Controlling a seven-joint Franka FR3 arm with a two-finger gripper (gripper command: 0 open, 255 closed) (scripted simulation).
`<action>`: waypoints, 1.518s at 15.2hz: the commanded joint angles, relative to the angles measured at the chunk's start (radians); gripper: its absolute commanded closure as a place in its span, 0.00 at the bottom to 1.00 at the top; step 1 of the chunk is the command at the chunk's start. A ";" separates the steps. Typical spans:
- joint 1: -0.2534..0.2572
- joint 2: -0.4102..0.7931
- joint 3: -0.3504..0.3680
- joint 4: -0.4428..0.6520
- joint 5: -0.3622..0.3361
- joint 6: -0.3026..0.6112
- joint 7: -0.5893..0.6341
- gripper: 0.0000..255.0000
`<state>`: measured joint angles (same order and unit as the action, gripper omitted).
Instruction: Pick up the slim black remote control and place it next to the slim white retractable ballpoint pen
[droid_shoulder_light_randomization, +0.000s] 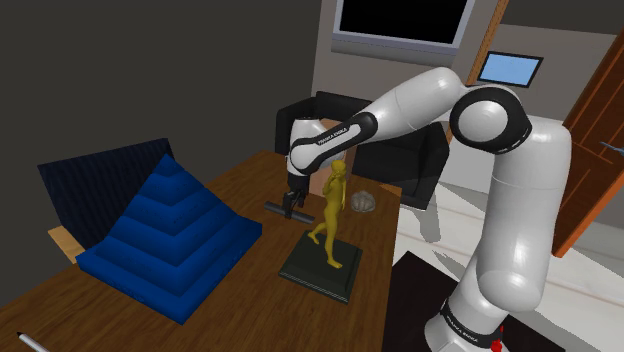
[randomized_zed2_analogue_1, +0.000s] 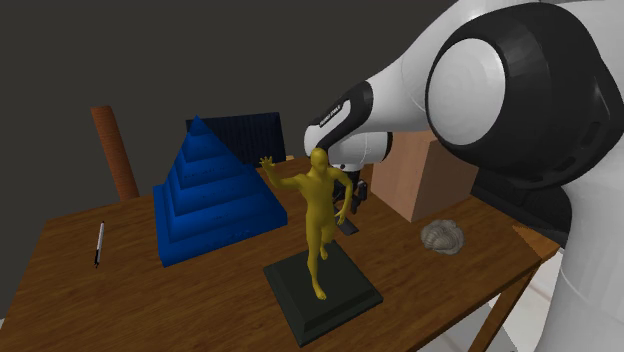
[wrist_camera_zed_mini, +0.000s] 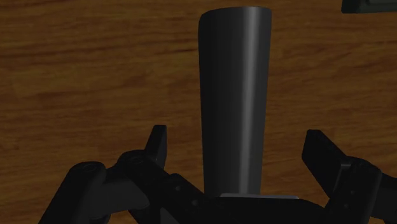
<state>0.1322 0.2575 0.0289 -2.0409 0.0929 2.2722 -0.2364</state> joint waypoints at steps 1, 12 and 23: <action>0.000 0.000 0.000 0.000 0.000 0.000 0.000 1.00; 0.000 -0.016 0.000 0.008 -0.001 -0.023 0.002 1.00; -0.001 -0.089 -0.002 0.067 -0.007 -0.155 0.013 1.00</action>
<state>0.1305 0.1759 0.0266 -1.9812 0.0869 2.1314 -0.2261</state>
